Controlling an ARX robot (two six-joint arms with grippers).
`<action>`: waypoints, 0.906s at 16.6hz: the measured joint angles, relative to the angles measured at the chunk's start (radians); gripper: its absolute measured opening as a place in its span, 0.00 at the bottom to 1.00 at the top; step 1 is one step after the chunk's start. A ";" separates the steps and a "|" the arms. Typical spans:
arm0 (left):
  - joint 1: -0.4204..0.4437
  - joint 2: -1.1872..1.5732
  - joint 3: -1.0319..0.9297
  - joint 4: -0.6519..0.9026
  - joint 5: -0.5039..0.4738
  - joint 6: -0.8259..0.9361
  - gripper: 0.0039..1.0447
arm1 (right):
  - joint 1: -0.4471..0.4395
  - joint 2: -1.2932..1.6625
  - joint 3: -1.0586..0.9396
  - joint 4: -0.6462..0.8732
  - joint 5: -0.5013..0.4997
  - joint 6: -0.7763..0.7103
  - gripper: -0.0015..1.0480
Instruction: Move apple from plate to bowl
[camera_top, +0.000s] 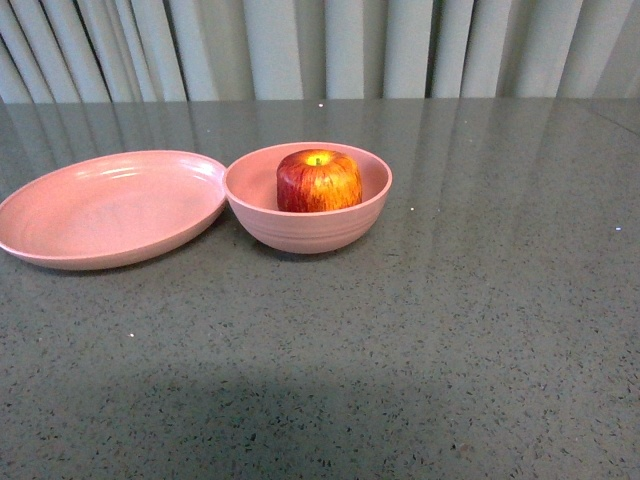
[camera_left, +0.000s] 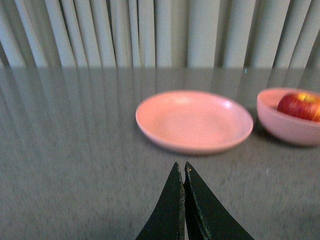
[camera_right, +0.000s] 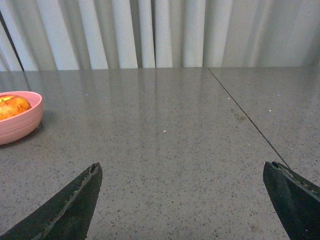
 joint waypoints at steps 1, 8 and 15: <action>0.000 0.003 0.004 0.002 -0.003 0.000 0.01 | 0.000 0.000 0.000 0.001 -0.001 0.000 0.94; 0.000 0.002 0.000 -0.006 0.000 -0.001 0.14 | 0.000 0.000 0.000 0.001 0.000 0.000 0.94; 0.000 0.002 0.000 -0.006 0.000 0.000 0.88 | 0.000 0.000 0.000 0.001 0.000 0.000 0.94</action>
